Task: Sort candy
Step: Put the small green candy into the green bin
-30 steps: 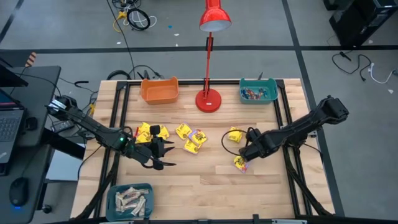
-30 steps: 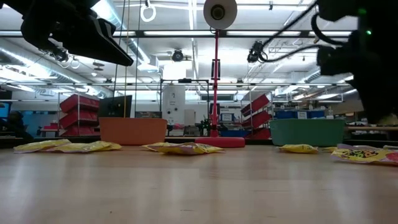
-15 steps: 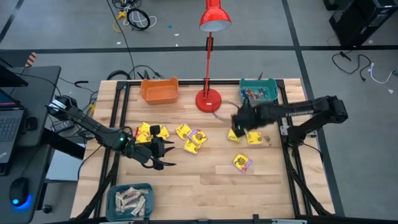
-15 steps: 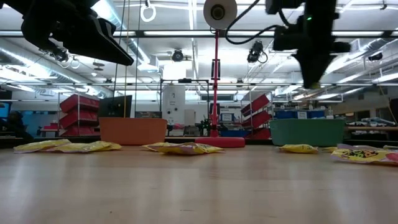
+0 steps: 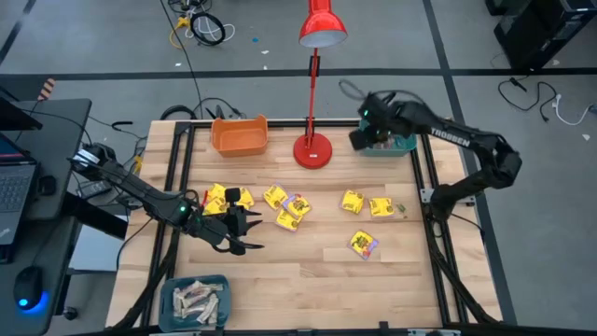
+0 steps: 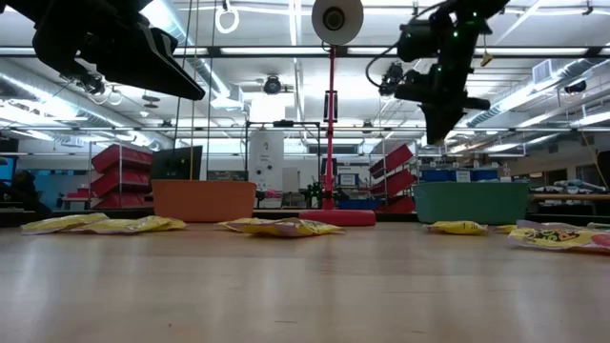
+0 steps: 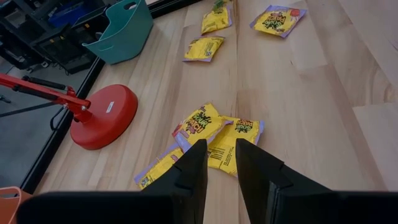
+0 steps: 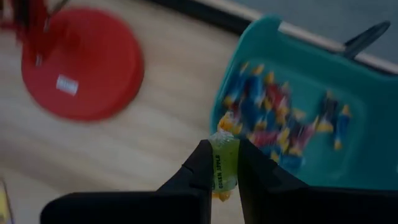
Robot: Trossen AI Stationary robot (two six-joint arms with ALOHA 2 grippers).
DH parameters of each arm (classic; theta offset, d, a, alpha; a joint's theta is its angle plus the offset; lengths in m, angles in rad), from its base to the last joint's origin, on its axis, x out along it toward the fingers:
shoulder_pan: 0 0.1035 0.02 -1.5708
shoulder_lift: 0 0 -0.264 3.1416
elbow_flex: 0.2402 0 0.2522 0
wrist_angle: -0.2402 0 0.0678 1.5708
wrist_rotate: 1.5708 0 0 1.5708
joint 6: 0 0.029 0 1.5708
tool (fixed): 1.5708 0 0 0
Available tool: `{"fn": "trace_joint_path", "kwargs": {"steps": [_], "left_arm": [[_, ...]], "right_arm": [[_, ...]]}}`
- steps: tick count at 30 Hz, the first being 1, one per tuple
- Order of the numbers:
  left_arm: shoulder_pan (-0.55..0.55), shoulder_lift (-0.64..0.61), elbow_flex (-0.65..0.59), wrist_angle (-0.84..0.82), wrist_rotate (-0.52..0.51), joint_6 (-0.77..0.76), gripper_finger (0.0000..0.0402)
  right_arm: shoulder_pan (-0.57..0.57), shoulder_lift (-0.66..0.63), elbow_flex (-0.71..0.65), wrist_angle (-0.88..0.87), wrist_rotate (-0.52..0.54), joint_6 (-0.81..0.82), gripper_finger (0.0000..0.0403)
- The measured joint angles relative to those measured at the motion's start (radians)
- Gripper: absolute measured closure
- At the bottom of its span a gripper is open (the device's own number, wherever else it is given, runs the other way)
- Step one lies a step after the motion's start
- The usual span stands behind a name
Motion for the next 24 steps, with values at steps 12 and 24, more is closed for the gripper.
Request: {"fn": "trace_joint_path", "kwargs": {"steps": [12,24], "left_arm": [[0.000,0.000,0.000,0.000,0.000,0.000,0.0314],[0.000,0.000,0.000,0.000,0.000,-0.001,0.0314]], "right_arm": [[-0.275,0.000,-0.012,0.072,-0.044,-0.100,0.0361],[-0.325,0.001,-0.144,0.085,-0.045,-0.114,0.0361]]}}
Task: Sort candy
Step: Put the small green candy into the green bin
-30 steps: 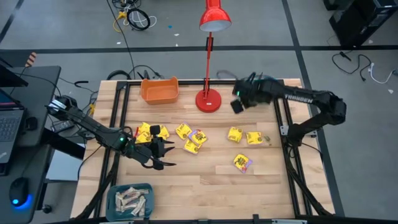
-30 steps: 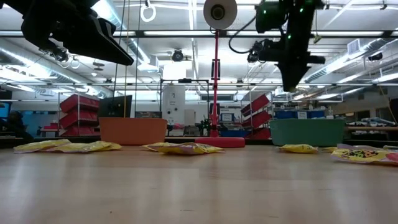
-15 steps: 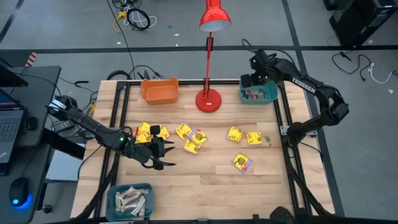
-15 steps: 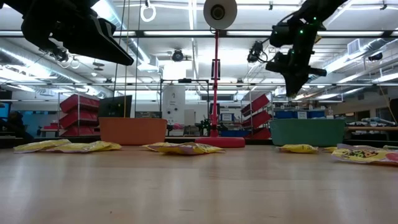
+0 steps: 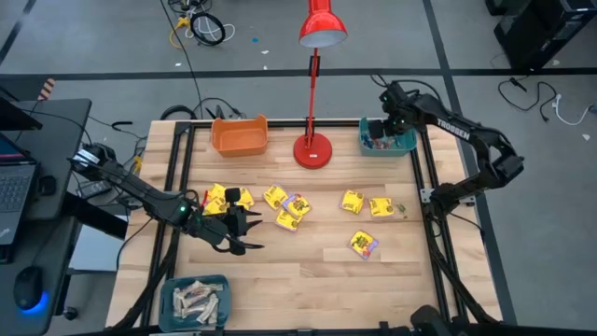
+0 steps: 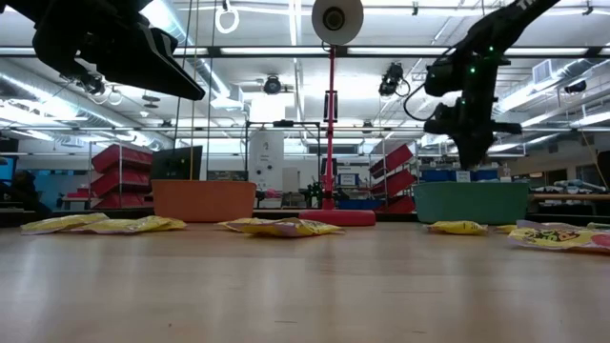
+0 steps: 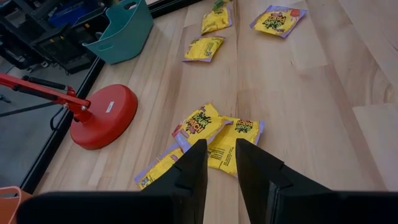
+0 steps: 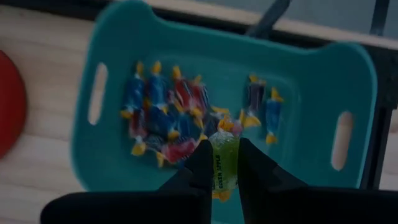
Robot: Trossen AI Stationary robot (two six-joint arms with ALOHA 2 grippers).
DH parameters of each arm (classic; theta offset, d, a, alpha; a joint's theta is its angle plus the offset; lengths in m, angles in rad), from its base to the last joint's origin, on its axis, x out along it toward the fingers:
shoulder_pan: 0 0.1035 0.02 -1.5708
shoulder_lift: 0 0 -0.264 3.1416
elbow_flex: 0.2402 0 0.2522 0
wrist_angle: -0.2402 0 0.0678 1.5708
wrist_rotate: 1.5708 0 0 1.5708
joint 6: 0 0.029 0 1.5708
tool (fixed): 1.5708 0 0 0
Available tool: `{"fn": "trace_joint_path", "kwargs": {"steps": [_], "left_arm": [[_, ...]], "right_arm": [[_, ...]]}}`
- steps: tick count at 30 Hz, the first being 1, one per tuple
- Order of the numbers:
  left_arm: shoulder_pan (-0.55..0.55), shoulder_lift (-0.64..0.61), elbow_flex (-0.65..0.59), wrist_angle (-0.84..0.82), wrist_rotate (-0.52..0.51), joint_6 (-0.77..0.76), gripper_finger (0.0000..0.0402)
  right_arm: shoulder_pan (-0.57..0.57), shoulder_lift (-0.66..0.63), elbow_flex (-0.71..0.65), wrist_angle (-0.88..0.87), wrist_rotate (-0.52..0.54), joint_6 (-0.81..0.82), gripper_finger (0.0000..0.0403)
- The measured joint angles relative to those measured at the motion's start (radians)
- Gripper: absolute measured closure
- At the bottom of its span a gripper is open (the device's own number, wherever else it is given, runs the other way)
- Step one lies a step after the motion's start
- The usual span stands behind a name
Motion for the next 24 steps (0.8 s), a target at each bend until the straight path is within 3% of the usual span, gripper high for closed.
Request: {"fn": "trace_joint_path", "kwargs": {"steps": [16,24], "left_arm": [[0.000,0.000,0.000,0.002,0.000,0.000,0.0314],[0.000,0.000,0.000,0.003,0.000,-0.004,0.0314]], "right_arm": [[-0.021,0.001,-0.095,0.052,0.009,0.002,0.0360],[-0.021,0.001,-0.095,0.054,0.009,0.011,0.0334]]}}
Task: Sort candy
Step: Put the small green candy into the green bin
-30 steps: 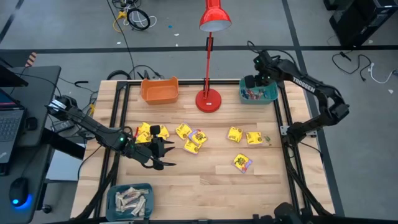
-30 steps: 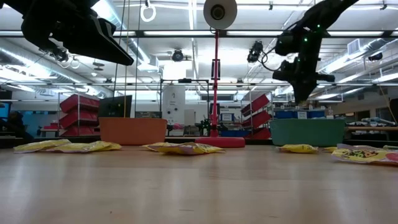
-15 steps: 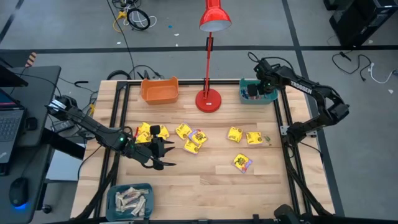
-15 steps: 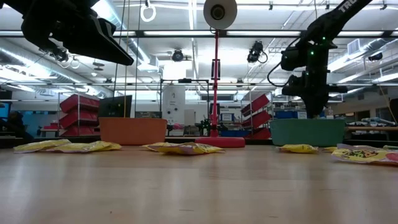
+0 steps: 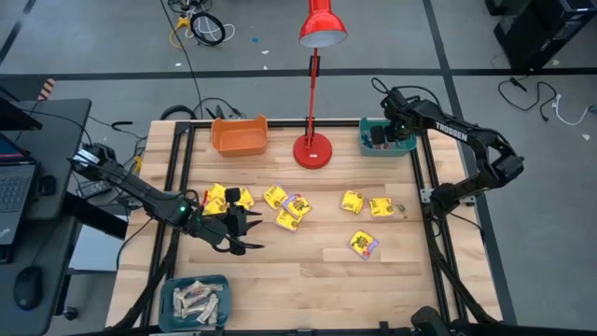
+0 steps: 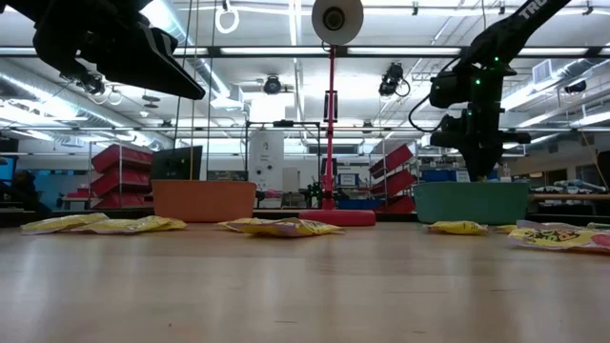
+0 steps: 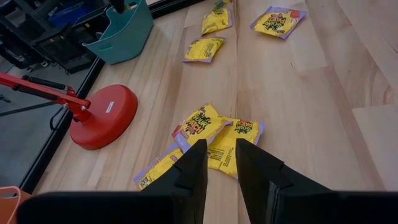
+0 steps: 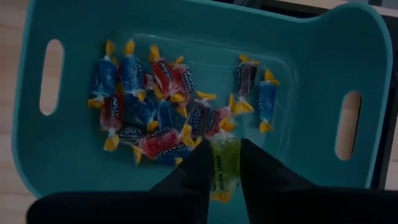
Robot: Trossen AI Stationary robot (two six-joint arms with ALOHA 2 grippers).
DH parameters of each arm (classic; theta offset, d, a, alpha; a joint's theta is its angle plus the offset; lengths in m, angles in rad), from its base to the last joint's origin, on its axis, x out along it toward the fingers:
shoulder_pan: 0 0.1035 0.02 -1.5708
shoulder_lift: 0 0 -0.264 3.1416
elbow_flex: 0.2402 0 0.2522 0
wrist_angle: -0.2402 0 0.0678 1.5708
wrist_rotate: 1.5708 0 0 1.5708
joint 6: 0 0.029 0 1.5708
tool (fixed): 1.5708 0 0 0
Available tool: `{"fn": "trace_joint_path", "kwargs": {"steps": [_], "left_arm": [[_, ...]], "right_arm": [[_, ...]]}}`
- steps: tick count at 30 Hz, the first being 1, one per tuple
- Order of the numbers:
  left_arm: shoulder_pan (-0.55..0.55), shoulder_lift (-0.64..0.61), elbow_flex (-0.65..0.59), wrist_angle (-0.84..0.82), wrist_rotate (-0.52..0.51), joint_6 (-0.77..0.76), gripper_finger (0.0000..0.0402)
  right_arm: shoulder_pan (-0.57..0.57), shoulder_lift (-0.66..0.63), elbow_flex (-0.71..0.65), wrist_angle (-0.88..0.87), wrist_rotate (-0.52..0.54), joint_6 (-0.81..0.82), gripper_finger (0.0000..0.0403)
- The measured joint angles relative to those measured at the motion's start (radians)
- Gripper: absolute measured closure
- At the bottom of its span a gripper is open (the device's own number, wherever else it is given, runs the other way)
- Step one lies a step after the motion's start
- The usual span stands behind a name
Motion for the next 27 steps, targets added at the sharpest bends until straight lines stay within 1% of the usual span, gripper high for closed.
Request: {"fn": "trace_joint_path", "kwargs": {"steps": [5,15,25,27], "left_arm": [[0.000,0.000,0.000,0.000,0.000,0.000,0.0314],[0.000,0.000,0.000,0.000,0.000,0.000,0.0314],[0.000,0.000,0.000,0.000,0.000,0.000,0.0314],[0.000,0.000,0.000,0.000,0.000,0.000,0.0314]], "right_arm": [[0.000,0.000,0.000,0.000,0.000,0.001,0.0316],[0.000,0.000,0.000,0.003,0.002,0.012,0.0305],[0.000,-0.001,0.001,0.006,0.003,0.005,0.0279],[0.002,-0.001,0.019,-0.012,-0.003,0.004,0.0276]]}}
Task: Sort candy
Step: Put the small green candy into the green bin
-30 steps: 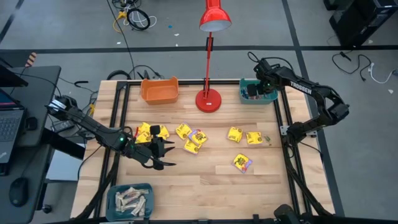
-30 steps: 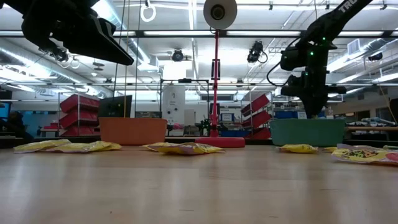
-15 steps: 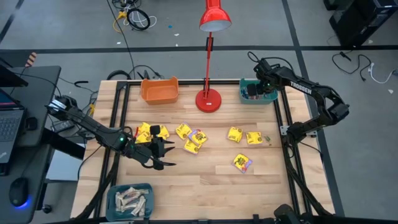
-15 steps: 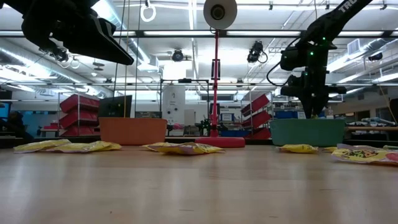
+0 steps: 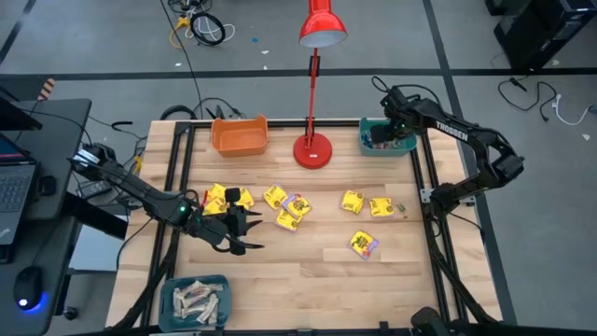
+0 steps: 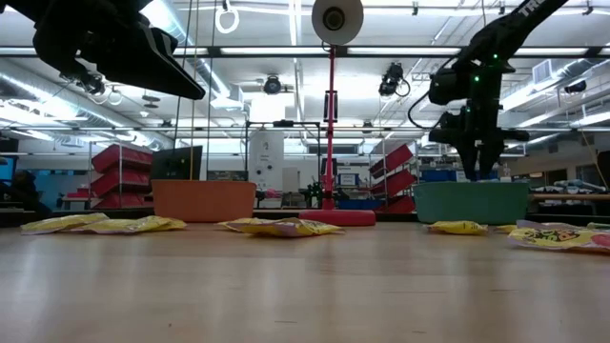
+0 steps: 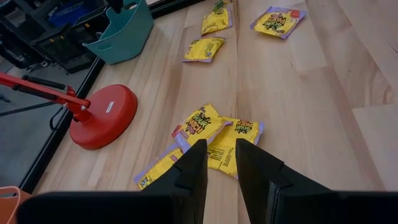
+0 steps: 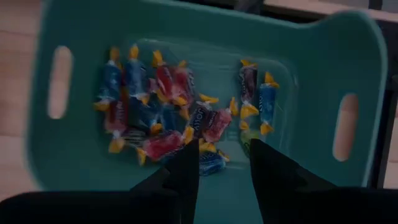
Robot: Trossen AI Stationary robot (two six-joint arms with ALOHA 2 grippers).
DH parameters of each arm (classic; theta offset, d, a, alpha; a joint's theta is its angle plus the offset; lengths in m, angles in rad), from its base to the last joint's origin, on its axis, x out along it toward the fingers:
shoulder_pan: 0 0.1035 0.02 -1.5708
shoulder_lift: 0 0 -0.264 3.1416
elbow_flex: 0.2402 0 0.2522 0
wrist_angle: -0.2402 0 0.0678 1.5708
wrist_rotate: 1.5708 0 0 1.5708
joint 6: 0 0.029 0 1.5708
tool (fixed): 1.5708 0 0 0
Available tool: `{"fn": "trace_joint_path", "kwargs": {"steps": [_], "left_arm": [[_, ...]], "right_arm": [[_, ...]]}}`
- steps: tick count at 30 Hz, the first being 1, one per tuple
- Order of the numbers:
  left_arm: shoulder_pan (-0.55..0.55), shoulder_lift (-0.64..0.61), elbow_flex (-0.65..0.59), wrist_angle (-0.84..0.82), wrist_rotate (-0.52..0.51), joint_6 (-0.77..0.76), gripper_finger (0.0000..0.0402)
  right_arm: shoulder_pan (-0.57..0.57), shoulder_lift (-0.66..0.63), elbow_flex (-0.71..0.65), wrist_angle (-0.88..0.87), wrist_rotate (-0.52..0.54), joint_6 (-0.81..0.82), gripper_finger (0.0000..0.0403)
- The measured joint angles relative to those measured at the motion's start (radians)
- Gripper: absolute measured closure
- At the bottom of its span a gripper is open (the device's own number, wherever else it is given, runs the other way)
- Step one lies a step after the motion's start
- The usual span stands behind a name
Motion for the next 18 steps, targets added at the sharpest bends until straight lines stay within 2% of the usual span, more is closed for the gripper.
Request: {"fn": "trace_joint_path", "kwargs": {"steps": [4,9,18], "left_arm": [[0.000,0.000,0.000,0.000,0.000,0.000,0.0314],[0.000,0.000,0.000,0.000,0.000,-0.004,0.0314],[0.000,0.000,0.000,0.000,0.000,-0.019,0.0314]], "right_arm": [[0.049,-0.002,0.062,-0.042,-0.028,-0.020,0.0276],[0.174,-0.002,0.135,-0.155,-0.039,-0.086,0.0277],[0.461,-0.002,0.125,-0.418,-0.042,-0.035,0.0277]]}}
